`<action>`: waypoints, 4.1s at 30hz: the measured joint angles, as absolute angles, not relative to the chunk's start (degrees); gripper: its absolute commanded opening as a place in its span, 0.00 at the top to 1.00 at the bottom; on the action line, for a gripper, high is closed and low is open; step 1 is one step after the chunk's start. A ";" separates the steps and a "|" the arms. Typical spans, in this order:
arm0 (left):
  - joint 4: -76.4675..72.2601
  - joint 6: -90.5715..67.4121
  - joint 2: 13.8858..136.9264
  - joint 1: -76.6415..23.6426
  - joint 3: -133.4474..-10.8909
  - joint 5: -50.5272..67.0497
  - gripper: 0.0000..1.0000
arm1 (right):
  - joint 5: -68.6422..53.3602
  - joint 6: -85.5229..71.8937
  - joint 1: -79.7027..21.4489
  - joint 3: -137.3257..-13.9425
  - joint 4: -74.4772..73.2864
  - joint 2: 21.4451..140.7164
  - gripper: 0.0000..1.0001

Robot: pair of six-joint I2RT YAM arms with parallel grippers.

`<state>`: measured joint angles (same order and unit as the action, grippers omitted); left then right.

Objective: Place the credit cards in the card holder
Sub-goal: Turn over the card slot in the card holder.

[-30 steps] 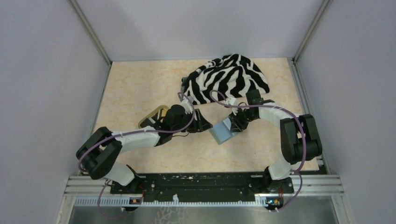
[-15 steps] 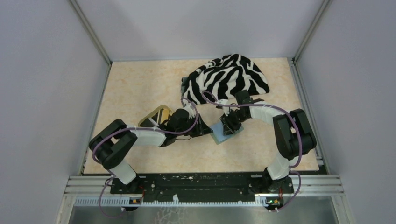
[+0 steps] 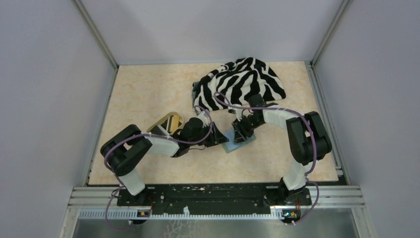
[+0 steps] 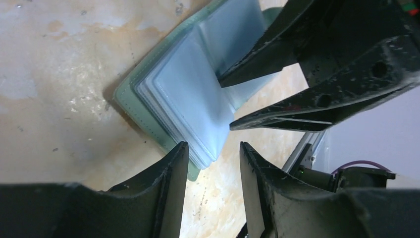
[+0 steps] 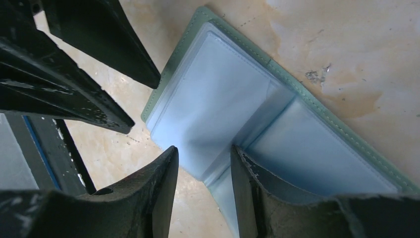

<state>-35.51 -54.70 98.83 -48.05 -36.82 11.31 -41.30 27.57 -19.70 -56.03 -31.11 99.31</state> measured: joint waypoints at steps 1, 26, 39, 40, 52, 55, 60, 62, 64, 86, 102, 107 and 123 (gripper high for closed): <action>-35.38 -54.78 99.13 -48.14 -36.82 11.14 0.50 | -41.71 27.35 -19.70 -56.03 -31.14 99.42 0.57; -26.98 -58.35 99.46 -49.50 -40.66 5.06 0.49 | -44.07 25.26 -19.70 -56.05 -31.07 100.36 0.58; -30.04 -58.46 102.35 -49.34 -42.46 7.90 0.50 | -43.13 25.28 -19.03 -56.82 -32.84 100.36 0.55; -30.74 -58.46 102.61 -49.32 -42.41 8.23 0.50 | -43.20 25.28 -18.72 -56.82 -32.99 100.33 0.55; -42.78 -59.72 107.15 -49.39 -42.24 14.00 0.50 | -44.77 25.32 -16.69 -56.82 -34.13 100.33 0.55; -44.75 -60.25 107.74 -49.41 -42.24 14.76 0.50 | -45.01 25.32 -16.67 -56.82 -34.17 100.33 0.53; -48.75 -60.95 108.55 -49.47 -42.26 15.81 0.50 | -46.57 25.43 -15.44 -57.45 -35.16 100.16 0.48; -50.28 -61.19 109.19 -49.50 -42.46 16.03 0.49 | -47.46 25.45 -14.26 -57.45 -35.55 99.72 0.46; -51.75 -61.52 110.02 -49.47 -43.11 16.38 0.49 | -47.99 25.52 -13.13 -57.45 -35.94 99.04 0.44; -55.48 -63.66 121.97 -49.19 -55.02 22.59 0.49 | -47.92 27.81 -3.14 -57.56 -36.49 90.37 0.47; -44.01 -56.77 115.02 -49.21 -53.21 15.29 0.51 | -47.46 25.39 -3.09 -57.56 -36.47 95.68 0.83; -42.52 -52.21 105.43 -49.19 -47.29 11.27 0.50 | -45.41 25.45 -4.01 -57.56 -36.49 97.32 0.81; -41.54 -45.50 83.37 -49.01 -27.29 -0.08 0.10 | -44.53 26.13 -12.01 -57.56 -36.47 101.08 0.48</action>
<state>-41.54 -45.50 83.37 -49.01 -27.29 -0.08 -44.53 26.13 -12.01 -57.56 -36.47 101.08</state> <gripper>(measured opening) 0.909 0.477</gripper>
